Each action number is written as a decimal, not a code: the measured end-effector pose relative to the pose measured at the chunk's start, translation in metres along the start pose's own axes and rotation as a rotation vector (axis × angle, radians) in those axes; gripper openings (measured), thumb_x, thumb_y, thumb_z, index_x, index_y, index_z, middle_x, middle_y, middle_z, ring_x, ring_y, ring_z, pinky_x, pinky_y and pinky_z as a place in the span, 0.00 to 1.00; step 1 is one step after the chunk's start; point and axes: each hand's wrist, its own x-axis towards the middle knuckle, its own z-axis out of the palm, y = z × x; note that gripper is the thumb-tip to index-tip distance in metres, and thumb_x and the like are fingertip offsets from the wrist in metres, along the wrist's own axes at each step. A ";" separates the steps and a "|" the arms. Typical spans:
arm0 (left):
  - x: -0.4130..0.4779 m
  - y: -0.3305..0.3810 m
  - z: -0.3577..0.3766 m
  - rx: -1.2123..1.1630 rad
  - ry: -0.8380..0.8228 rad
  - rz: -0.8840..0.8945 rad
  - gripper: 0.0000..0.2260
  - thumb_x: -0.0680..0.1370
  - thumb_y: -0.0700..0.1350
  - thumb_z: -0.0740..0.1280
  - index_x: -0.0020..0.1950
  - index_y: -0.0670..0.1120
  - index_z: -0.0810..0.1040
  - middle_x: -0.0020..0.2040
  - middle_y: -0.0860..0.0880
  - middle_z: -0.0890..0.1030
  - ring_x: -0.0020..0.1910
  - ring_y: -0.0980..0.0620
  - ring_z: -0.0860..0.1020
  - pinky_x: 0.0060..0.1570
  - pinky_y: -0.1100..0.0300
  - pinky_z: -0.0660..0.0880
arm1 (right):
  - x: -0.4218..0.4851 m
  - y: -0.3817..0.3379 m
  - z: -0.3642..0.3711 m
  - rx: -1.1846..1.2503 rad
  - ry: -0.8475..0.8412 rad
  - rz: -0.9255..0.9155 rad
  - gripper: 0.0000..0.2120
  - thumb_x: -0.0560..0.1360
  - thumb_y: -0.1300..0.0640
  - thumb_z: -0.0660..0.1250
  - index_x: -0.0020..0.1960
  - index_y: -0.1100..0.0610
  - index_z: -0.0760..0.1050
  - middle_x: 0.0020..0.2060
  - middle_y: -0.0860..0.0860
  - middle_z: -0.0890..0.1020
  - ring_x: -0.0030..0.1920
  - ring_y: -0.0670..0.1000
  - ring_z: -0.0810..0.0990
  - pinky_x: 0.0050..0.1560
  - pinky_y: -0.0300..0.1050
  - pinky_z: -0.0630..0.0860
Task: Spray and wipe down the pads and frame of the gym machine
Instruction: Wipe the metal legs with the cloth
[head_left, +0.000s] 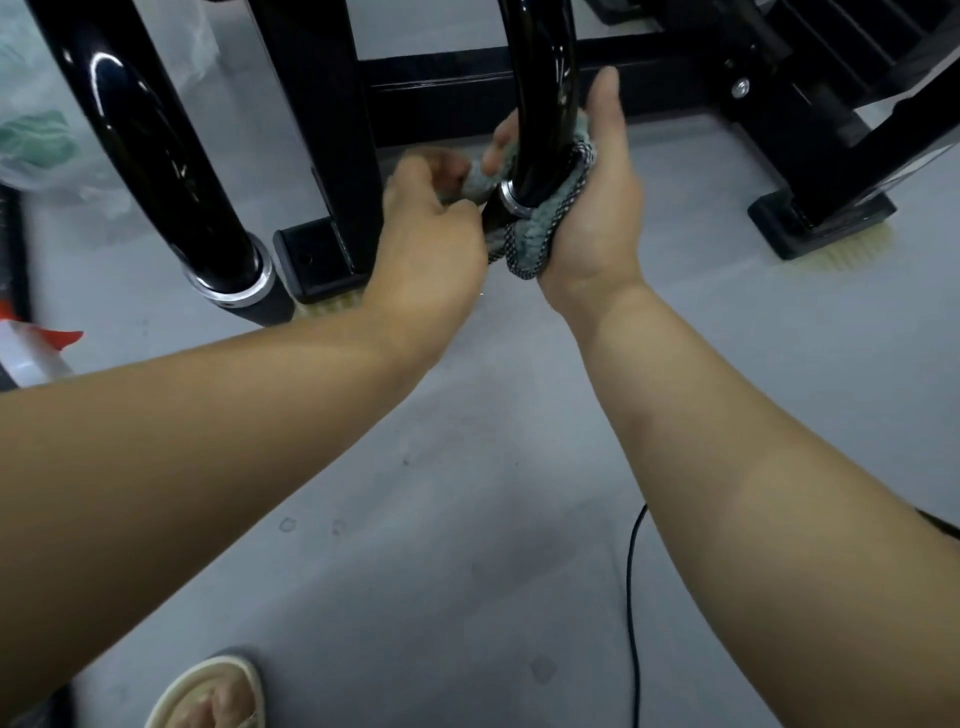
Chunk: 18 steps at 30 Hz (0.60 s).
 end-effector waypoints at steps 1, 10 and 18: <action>-0.001 -0.001 -0.002 0.057 0.031 0.003 0.11 0.78 0.38 0.56 0.57 0.50 0.70 0.62 0.51 0.70 0.49 0.60 0.74 0.37 0.76 0.71 | 0.004 -0.001 -0.001 0.010 -0.045 0.036 0.30 0.80 0.42 0.48 0.34 0.61 0.76 0.30 0.56 0.78 0.35 0.54 0.77 0.45 0.50 0.75; 0.001 0.008 -0.003 -0.006 -0.096 -0.248 0.12 0.81 0.45 0.53 0.50 0.51 0.76 0.40 0.62 0.81 0.38 0.72 0.76 0.40 0.70 0.73 | 0.019 0.006 -0.009 0.016 -0.151 0.197 0.33 0.81 0.46 0.49 0.24 0.60 0.75 0.23 0.56 0.76 0.29 0.54 0.74 0.42 0.47 0.71; -0.001 -0.006 0.000 -0.181 -0.168 -0.245 0.14 0.80 0.48 0.54 0.47 0.51 0.80 0.52 0.50 0.83 0.56 0.51 0.79 0.64 0.50 0.71 | 0.017 0.001 -0.005 0.120 -0.179 0.148 0.32 0.81 0.43 0.47 0.31 0.62 0.74 0.25 0.56 0.76 0.30 0.53 0.75 0.38 0.45 0.75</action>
